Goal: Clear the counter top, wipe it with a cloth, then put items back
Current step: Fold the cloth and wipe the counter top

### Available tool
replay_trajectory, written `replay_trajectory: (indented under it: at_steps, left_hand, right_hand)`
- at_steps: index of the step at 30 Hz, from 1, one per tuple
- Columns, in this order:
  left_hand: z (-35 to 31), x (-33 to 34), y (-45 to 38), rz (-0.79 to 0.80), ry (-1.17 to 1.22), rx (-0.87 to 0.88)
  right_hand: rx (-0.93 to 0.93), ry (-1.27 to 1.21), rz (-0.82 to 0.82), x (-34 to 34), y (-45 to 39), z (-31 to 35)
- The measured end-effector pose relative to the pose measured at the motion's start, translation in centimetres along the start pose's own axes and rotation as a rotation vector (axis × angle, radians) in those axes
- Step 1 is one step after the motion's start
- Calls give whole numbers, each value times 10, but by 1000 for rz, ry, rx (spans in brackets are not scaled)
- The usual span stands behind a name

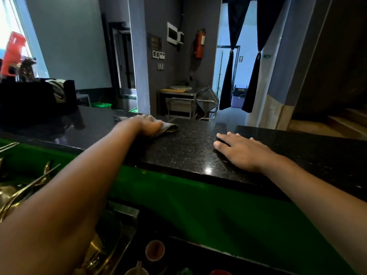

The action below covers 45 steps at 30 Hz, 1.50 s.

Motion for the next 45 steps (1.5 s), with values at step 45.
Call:
replay_trajectory:
  at_steps: [45]
  left_hand:
    - [-191,21,63,-17,26,520]
  right_hand:
    - [133,-249,-285,-37,79,-87]
Point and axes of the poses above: each hand's wrist, its own y-axis away from the middle knuckle, its own x-axis out of the palm, z = x × y, the point moved 3 cm from there along -y, towards the middle knuckle, and after that the axes turned 3 degrees about -y, right-handed, at the moved point
